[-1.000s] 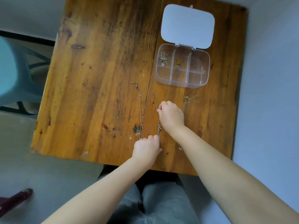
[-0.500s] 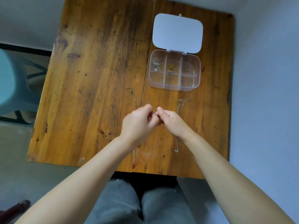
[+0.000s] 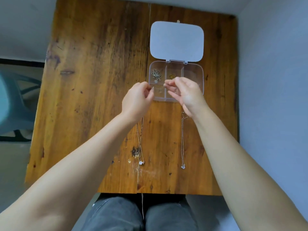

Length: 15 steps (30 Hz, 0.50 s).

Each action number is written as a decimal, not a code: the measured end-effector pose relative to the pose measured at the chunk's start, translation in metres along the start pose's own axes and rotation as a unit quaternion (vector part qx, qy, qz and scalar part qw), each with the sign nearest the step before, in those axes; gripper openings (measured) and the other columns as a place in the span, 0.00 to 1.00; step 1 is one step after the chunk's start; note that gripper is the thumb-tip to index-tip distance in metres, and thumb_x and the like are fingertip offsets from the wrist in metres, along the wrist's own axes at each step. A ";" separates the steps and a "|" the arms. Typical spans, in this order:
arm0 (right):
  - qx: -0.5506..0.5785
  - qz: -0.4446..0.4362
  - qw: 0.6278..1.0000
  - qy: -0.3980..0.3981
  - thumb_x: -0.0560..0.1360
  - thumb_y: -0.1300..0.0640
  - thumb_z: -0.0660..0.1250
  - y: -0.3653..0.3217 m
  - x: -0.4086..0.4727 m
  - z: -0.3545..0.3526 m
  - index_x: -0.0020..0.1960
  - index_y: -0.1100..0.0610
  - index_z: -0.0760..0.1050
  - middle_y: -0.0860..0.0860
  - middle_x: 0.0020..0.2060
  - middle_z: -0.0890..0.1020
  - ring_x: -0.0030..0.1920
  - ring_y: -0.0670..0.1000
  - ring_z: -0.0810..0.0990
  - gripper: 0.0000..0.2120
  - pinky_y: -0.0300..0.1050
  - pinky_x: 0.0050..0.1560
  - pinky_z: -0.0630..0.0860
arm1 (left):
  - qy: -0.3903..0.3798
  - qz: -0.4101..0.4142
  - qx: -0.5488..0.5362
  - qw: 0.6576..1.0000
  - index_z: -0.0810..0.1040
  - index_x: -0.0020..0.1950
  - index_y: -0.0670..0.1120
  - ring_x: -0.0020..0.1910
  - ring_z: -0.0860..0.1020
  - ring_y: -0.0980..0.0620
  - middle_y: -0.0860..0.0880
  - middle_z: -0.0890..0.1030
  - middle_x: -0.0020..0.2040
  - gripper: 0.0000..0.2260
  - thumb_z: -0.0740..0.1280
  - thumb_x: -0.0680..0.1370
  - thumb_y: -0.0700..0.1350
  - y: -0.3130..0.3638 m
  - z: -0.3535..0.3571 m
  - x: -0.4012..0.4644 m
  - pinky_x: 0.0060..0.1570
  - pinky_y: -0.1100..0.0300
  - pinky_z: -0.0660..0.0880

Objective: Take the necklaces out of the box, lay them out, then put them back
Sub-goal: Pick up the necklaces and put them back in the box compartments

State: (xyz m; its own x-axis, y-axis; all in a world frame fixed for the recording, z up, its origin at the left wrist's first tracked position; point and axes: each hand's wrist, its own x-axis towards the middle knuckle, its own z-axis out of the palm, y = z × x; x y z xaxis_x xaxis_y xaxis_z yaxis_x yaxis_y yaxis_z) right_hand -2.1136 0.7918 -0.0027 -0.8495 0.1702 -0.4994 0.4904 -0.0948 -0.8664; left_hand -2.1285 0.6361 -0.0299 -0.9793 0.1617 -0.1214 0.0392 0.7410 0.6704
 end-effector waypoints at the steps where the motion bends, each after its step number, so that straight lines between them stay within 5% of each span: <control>1: -0.062 0.005 0.998 -0.007 0.79 0.59 0.58 0.001 0.007 0.006 0.43 0.56 0.78 0.52 0.46 0.82 0.54 0.50 0.81 0.11 0.50 0.62 0.76 | -0.001 0.010 0.030 1.000 0.76 0.44 0.46 0.38 0.72 0.50 0.50 0.74 0.39 0.07 0.61 0.78 0.47 0.001 0.005 0.005 0.33 0.58 0.66; 7: -0.255 -0.012 0.967 -0.010 0.79 0.58 0.58 0.004 0.018 0.015 0.52 0.56 0.80 0.53 0.50 0.83 0.53 0.52 0.81 0.12 0.53 0.57 0.78 | -0.034 0.066 0.160 0.984 0.78 0.51 0.42 0.43 0.73 0.45 0.45 0.73 0.44 0.10 0.62 0.78 0.48 -0.003 0.013 0.016 0.35 0.55 0.69; 12: -0.235 -0.005 0.970 0.062 0.80 0.60 0.57 0.014 -0.009 -0.026 0.50 0.54 0.77 0.50 0.47 0.83 0.45 0.43 0.82 0.11 0.36 0.41 0.80 | -0.022 0.131 0.102 0.986 0.74 0.51 0.42 0.44 0.74 0.46 0.45 0.77 0.46 0.07 0.62 0.78 0.44 0.004 0.001 -0.006 0.34 0.56 0.68; 15: -0.282 0.051 0.954 0.088 0.80 0.60 0.56 0.048 -0.046 -0.057 0.48 0.53 0.76 0.51 0.46 0.83 0.41 0.45 0.82 0.10 0.35 0.35 0.73 | -0.103 0.214 0.082 0.968 0.75 0.51 0.42 0.46 0.76 0.44 0.45 0.78 0.46 0.07 0.60 0.78 0.42 0.017 0.017 -0.035 0.35 0.53 0.74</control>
State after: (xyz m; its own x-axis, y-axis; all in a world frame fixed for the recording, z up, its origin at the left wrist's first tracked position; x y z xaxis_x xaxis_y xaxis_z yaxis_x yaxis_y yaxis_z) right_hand -2.0402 0.8351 -0.0214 -0.7700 0.3554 -0.5299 0.6380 0.4143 -0.6491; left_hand -2.0902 0.6538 -0.0267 -0.8064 0.5913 -0.0130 0.4803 0.6676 0.5688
